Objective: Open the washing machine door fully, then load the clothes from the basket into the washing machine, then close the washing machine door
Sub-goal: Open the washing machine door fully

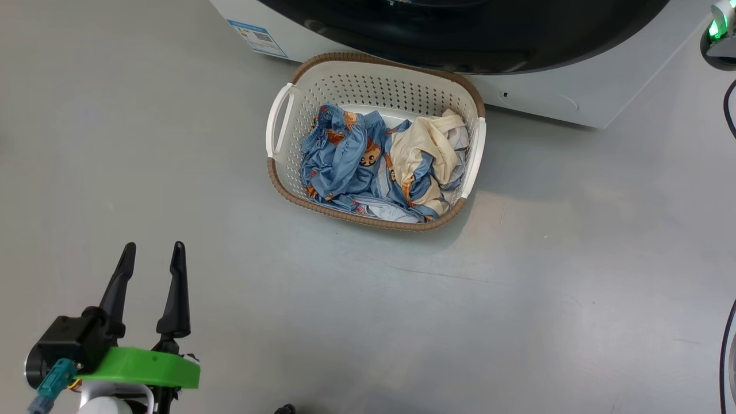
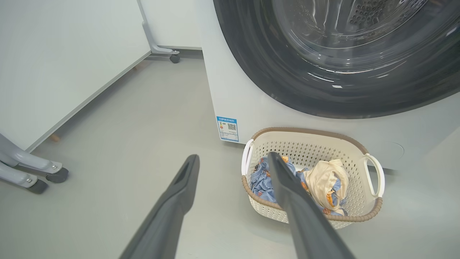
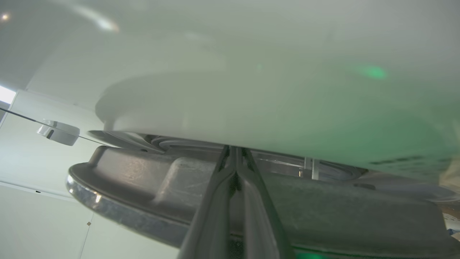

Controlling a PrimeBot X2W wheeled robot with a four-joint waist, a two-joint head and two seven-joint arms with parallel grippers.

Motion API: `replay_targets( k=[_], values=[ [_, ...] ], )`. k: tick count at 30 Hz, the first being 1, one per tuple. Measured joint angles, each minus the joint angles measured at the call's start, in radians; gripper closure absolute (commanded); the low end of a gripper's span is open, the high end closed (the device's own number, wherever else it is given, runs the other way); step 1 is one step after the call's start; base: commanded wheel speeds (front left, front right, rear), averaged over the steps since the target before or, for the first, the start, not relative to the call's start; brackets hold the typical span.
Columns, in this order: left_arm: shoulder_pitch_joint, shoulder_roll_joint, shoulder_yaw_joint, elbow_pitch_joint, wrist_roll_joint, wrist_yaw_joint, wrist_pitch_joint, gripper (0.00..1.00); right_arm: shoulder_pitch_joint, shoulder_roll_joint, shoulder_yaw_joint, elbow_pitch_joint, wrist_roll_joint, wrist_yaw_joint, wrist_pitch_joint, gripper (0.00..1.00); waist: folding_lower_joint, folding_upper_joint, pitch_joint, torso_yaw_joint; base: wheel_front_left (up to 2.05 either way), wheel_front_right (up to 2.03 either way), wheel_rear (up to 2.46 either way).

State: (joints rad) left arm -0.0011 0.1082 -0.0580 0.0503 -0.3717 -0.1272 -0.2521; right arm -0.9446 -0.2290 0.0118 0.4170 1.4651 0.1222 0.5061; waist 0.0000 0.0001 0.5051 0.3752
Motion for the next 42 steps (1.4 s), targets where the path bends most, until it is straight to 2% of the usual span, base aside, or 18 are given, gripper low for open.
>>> replay_targets(
  k=[15,23,32,42],
  values=[
    [-0.001,0.002,0.009,-0.002,0.000,0.000,0.000,0.00,0.000,0.007,0.055,-0.020,0.012,0.000,0.048,1.00,0.0000,0.0000,-0.001,-0.015,0.00,0.00,0.00],
    [-0.002,-0.001,0.029,-0.002,0.000,0.000,0.000,0.00,0.008,0.034,0.098,-0.051,0.021,0.000,0.085,1.00,0.0000,0.0000,-0.015,-0.028,0.00,0.00,0.00],
    [-0.004,-0.014,0.044,0.001,0.000,0.000,0.000,0.00,0.088,0.051,0.162,-0.091,0.033,0.000,0.132,1.00,0.0000,0.0000,-0.055,-0.049,0.00,0.00,0.00],
    [-0.003,-0.032,0.073,0.018,0.000,0.000,0.000,0.00,0.219,0.109,0.259,-0.135,0.055,0.000,0.179,1.00,0.0000,0.0000,-0.127,-0.075,0.00,0.00,0.00]
  ],
)
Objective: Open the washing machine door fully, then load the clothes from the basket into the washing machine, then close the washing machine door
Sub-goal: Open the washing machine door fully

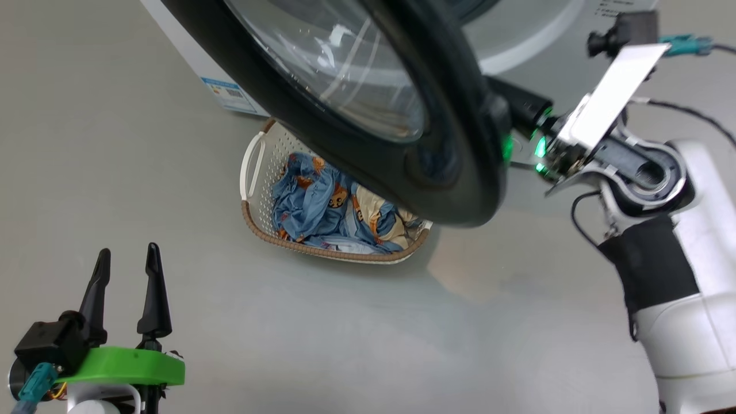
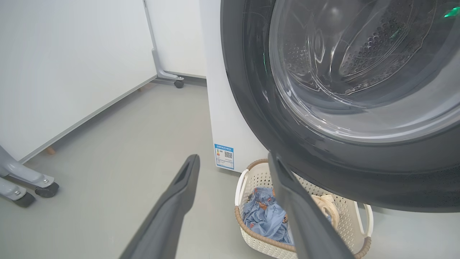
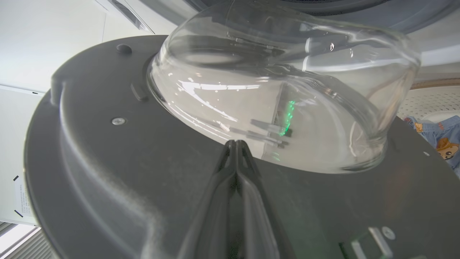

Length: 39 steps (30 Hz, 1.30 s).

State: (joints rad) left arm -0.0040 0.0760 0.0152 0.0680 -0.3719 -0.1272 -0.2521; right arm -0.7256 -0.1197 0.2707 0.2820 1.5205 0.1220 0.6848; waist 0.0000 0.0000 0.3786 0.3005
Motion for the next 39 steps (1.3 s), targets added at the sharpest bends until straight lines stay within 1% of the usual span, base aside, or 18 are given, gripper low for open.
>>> replay_targets(
  k=[5,13,20,33,39],
  values=[
    [0.005,-0.006,0.003,0.020,0.000,0.000,0.000,0.00,0.072,0.024,0.050,-0.023,0.012,0.000,0.013,1.00,0.0000,0.0000,-0.048,-0.014,0.00,0.00,0.00],
    [0.042,-0.022,0.014,0.031,0.000,0.000,0.000,0.00,0.170,0.033,0.110,-0.045,0.028,0.000,0.014,1.00,0.0000,0.0000,-0.126,-0.026,0.00,0.00,0.00],
    [0.077,-0.025,0.015,0.042,0.000,0.000,0.000,0.00,0.229,0.047,0.187,-0.051,0.028,0.000,0.012,1.00,0.0000,0.0000,-0.184,-0.023,0.00,0.00,0.00],
    [0.110,-0.028,-0.017,0.045,0.000,0.000,0.000,0.00,0.288,0.051,0.295,-0.050,0.029,0.000,-0.041,1.00,0.0000,0.0000,-0.240,0.039,0.00,0.00,0.00],
    [0.119,-0.029,-0.025,0.045,0.000,0.000,0.000,0.00,0.297,0.049,0.351,-0.068,0.088,0.000,-0.085,1.00,0.0000,0.0000,-0.262,0.066,0.00,0.00,0.00]
  ],
)
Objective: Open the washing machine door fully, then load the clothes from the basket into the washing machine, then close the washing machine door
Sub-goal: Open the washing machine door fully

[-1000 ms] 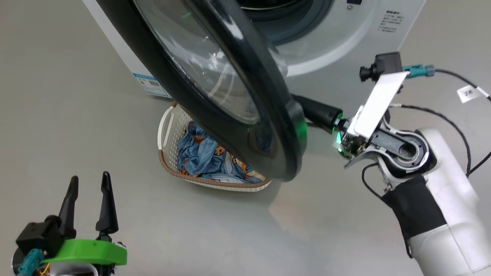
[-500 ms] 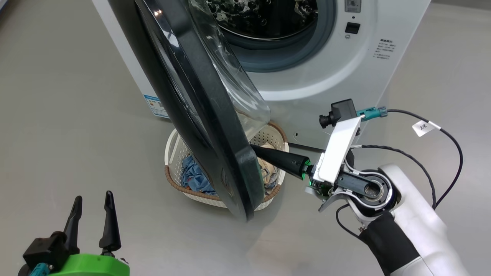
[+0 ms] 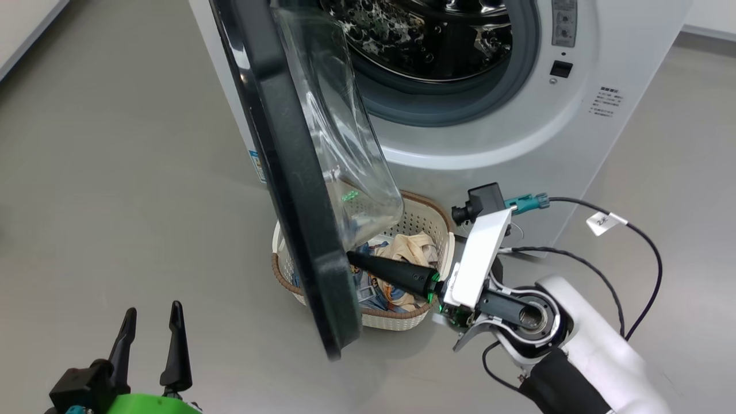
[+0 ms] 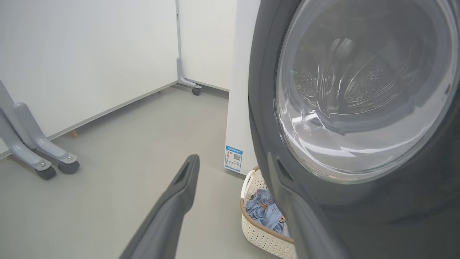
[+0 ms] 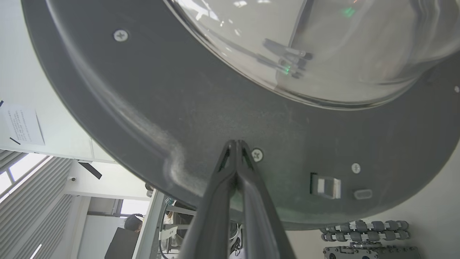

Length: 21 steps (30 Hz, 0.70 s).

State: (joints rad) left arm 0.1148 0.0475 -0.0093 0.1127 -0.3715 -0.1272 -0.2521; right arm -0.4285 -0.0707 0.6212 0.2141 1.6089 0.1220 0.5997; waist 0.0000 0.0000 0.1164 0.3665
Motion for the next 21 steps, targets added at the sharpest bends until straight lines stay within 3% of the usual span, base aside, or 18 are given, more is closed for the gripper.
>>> replay_targets(
  k=[9,21],
  values=[
    [0.014,0.000,0.011,-0.011,0.000,0.000,0.000,0.00,0.010,0.002,0.082,-0.012,0.049,0.000,-0.059,1.00,0.0000,0.0000,-0.025,0.022,0.00,0.00,0.00],
    [0.039,-0.001,0.078,-0.018,0.005,0.000,0.000,0.00,0.010,0.002,0.115,-0.010,0.072,0.000,-0.124,1.00,0.0000,0.0000,-0.062,0.006,0.00,0.00,0.00]
  ],
)
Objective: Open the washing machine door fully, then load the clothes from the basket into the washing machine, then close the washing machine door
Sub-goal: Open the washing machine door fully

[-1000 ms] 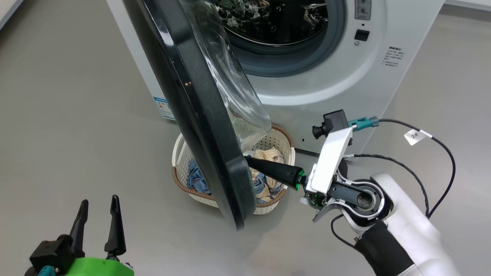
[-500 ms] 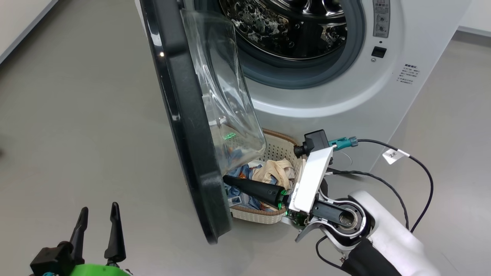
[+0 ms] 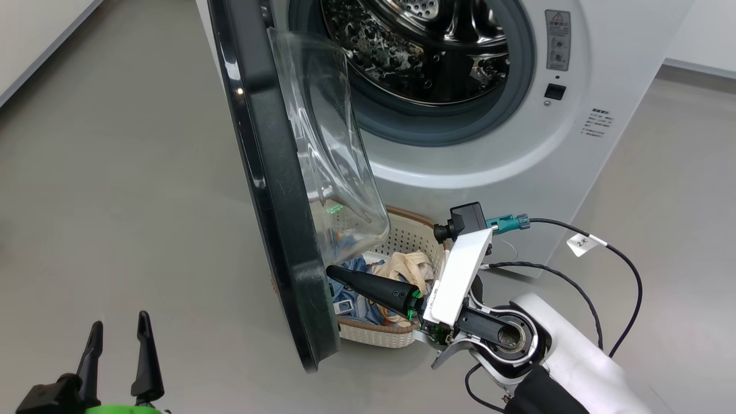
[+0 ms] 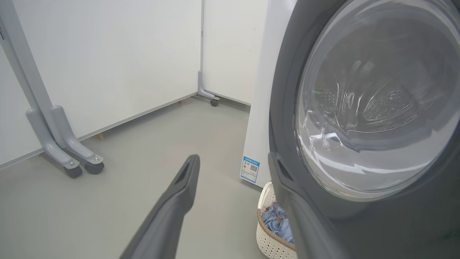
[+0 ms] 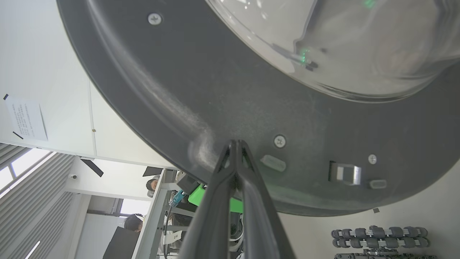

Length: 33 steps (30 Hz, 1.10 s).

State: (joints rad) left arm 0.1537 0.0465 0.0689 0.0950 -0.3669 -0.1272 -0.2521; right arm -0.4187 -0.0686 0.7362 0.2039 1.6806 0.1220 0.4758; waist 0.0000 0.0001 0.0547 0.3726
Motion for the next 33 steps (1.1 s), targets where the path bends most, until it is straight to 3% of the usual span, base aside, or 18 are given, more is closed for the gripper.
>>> replay_targets(
  k=[2,4,5,6,7,8,14,24,33],
  values=[
    [0.006,0.000,0.012,-0.001,0.003,0.000,0.000,0.00,0.000,0.002,0.000,-0.001,-0.003,0.000,-0.010,1.00,0.0000,0.0000,-0.008,-0.008,0.00,0.00,0.00],
    [0.015,0.000,0.028,-0.004,0.009,0.000,0.000,0.00,0.000,0.004,-0.004,-0.001,-0.026,0.000,-0.026,0.55,0.0000,0.0000,-0.017,-0.018,0.00,0.00,0.00],
    [0.018,0.000,0.035,-0.005,0.010,0.000,0.000,0.00,0.000,0.004,-0.008,-0.002,-0.037,0.000,-0.032,0.42,0.0000,0.0000,-0.020,-0.024,0.00,0.00,0.00],
    [0.021,0.000,0.039,-0.007,0.010,0.000,0.000,0.00,0.000,0.004,-0.015,-0.003,-0.045,0.000,-0.043,0.16,0.0000,0.0000,-0.024,-0.030,0.00,0.00,0.00],
    [0.025,0.000,0.045,-0.007,0.013,0.000,0.000,0.00,0.000,0.004,-0.022,-0.004,-0.062,0.000,-0.053,0.16,0.0000,0.0000,-0.028,-0.036,0.00,0.00,0.00],
    [0.031,0.000,0.052,-0.009,0.016,0.000,0.000,0.00,0.000,0.004,-0.028,-0.007,-0.078,0.000,-0.063,0.00,0.0000,0.0000,-0.031,-0.043,0.00,0.00,0.00],
    [0.057,0.000,0.093,-0.013,0.025,0.000,0.000,0.00,-0.001,-0.035,-0.056,-0.049,-0.189,0.000,-0.146,0.00,0.0000,0.0000,-0.048,-0.089,0.00,0.00,0.00],
    [0.074,-0.001,0.093,-0.021,0.039,0.000,0.000,0.00,0.010,-0.189,-0.098,-0.087,-0.410,0.000,-0.340,0.00,0.0000,0.0000,-0.062,-0.165,0.00,0.00,0.00],
    [0.086,-0.001,0.136,-0.029,0.039,0.000,0.000,0.00,0.098,-0.337,-0.112,-0.040,-0.702,0.000,-0.570,0.00,0.0000,0.0000,-0.068,-0.228,0.00,0.00,0.00]
  ],
)
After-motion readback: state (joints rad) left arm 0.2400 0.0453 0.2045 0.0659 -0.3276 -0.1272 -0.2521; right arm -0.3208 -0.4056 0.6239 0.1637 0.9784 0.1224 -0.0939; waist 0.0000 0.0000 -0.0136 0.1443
